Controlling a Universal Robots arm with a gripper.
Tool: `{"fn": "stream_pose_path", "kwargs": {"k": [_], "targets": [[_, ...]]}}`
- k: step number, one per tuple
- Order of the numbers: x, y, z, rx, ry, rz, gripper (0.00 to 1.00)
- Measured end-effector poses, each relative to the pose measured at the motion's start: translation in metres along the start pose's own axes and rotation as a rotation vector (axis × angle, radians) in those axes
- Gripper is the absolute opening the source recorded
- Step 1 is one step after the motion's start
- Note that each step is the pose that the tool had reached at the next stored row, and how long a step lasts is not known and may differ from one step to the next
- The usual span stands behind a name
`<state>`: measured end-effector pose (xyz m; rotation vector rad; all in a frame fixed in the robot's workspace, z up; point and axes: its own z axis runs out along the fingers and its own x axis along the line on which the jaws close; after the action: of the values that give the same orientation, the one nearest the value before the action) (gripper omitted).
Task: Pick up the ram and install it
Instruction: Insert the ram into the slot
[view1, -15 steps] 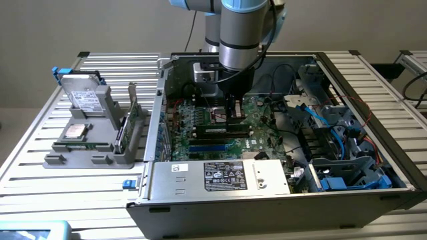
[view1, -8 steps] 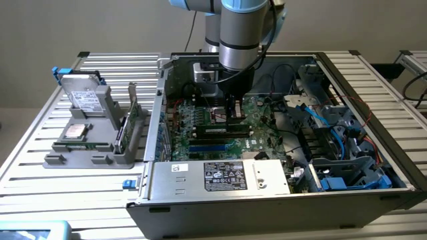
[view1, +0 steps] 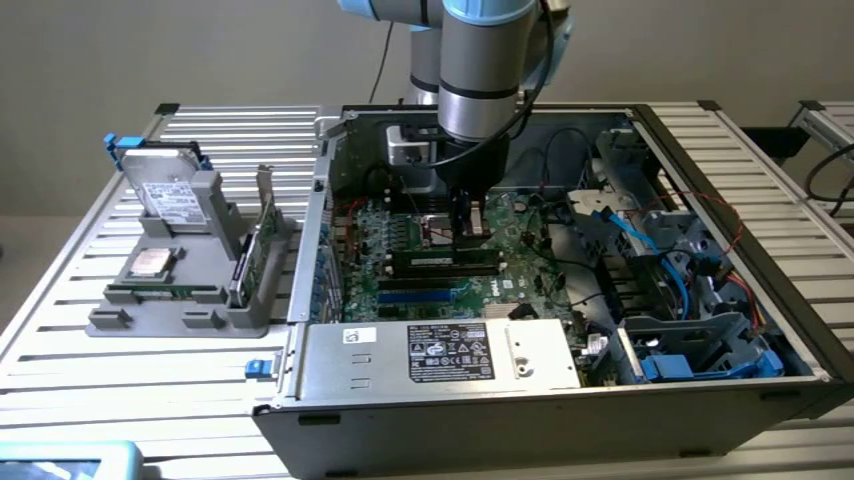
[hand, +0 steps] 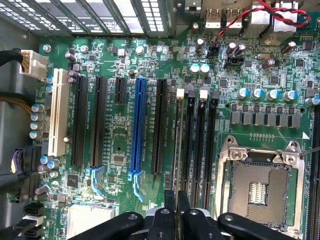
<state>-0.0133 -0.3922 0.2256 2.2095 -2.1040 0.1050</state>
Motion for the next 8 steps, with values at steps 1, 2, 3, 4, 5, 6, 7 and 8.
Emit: {"fn": "stream_pose_path", "kwargs": {"k": [1, 2, 3, 4, 5, 6, 7, 8], "targets": [[0.0000, 0.0000, 0.0000, 0.0000, 0.0002, 0.000, 0.14], [0.0000, 0.0000, 0.0000, 0.0000, 0.0002, 0.000, 0.14], [0.0000, 0.0000, 0.0000, 0.0000, 0.0005, 0.000, 0.14], [0.0000, 0.0000, 0.0001, 0.0001, 0.0006, 0.000, 0.14], [0.0000, 0.0000, 0.0002, 0.0002, 0.0008, 0.000, 0.14], [0.0000, 0.0002, 0.0005, 0.0004, 0.0010, 0.000, 0.14], [-0.0001, 0.0005, 0.0007, 0.0006, 0.0011, 0.000, 0.14], [-0.0001, 0.0005, 0.0008, 0.0006, 0.0012, 0.000, 0.14]]}}
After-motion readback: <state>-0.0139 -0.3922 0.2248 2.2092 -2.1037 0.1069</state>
